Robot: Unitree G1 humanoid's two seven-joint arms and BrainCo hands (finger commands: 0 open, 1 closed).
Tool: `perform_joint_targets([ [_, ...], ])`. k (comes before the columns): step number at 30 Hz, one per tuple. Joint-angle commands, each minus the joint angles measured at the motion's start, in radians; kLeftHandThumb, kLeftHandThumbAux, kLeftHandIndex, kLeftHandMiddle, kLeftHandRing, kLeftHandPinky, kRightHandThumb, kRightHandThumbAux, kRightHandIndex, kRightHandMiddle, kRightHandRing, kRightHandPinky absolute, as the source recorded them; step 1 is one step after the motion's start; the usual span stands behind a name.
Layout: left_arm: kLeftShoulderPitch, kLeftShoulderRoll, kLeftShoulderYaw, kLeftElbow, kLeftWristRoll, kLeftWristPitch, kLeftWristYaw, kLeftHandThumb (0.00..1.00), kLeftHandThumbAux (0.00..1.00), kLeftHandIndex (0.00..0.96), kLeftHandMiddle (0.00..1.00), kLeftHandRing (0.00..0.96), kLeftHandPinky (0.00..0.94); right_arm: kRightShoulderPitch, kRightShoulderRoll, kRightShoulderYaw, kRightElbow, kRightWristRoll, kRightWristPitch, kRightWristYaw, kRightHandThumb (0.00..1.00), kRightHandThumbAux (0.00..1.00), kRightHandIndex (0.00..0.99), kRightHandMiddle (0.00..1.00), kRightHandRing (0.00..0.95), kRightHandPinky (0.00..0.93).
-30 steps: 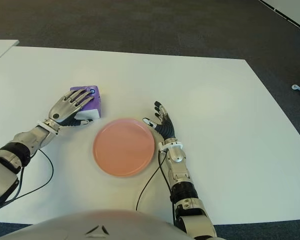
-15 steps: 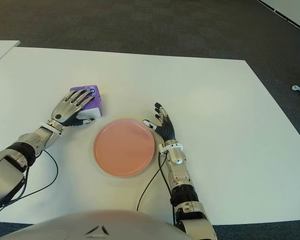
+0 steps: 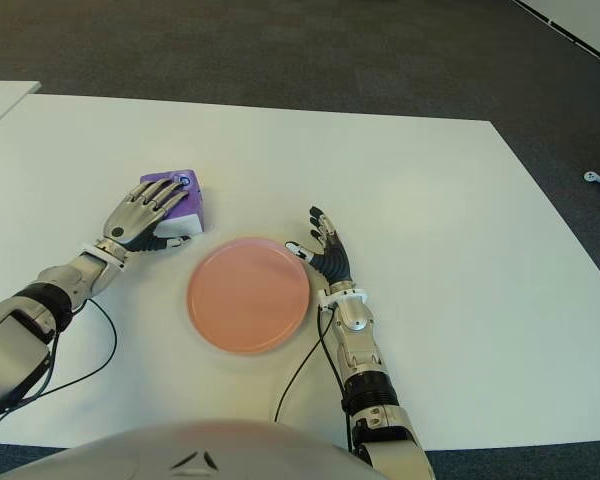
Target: Put the tissue paper into the plate.
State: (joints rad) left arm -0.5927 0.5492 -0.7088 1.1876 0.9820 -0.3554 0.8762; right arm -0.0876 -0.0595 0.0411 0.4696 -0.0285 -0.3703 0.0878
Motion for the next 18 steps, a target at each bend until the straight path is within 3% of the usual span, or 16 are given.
perform_joint_targets([
  [1,0.049,-0.009,-0.029,0.028,0.009,0.001,-0.071,0.149,0.289,0.000,0.000,0.000,0.000,0.078,-0.006,0.006,0.055,-0.012,0.098,0.004,0.000,0.701,0.041,0.063,0.032,0.003],
  [13,0.047,-0.006,-0.015,0.038,-0.022,-0.007,-0.096,0.143,0.299,0.010,0.001,0.000,0.004,0.084,-0.006,0.009,0.044,-0.005,0.104,0.016,0.000,0.696,0.038,0.055,0.025,0.000],
  [15,0.045,-0.012,-0.008,0.049,-0.037,-0.018,-0.108,0.209,0.354,0.087,0.043,0.035,0.074,0.084,-0.006,0.008,0.046,-0.003,0.102,0.017,0.000,0.694,0.038,0.054,0.024,0.000],
  [16,0.045,-0.014,-0.006,0.051,-0.043,-0.022,-0.111,0.280,0.406,0.160,0.180,0.175,0.220,0.084,-0.005,0.008,0.046,-0.003,0.102,0.018,0.000,0.691,0.038,0.054,0.024,0.000],
  [18,0.041,-0.019,-0.007,0.055,-0.049,-0.033,-0.117,0.359,0.466,0.244,0.318,0.313,0.361,0.085,-0.005,0.007,0.046,-0.001,0.100,0.019,0.000,0.689,0.038,0.054,0.023,0.000],
])
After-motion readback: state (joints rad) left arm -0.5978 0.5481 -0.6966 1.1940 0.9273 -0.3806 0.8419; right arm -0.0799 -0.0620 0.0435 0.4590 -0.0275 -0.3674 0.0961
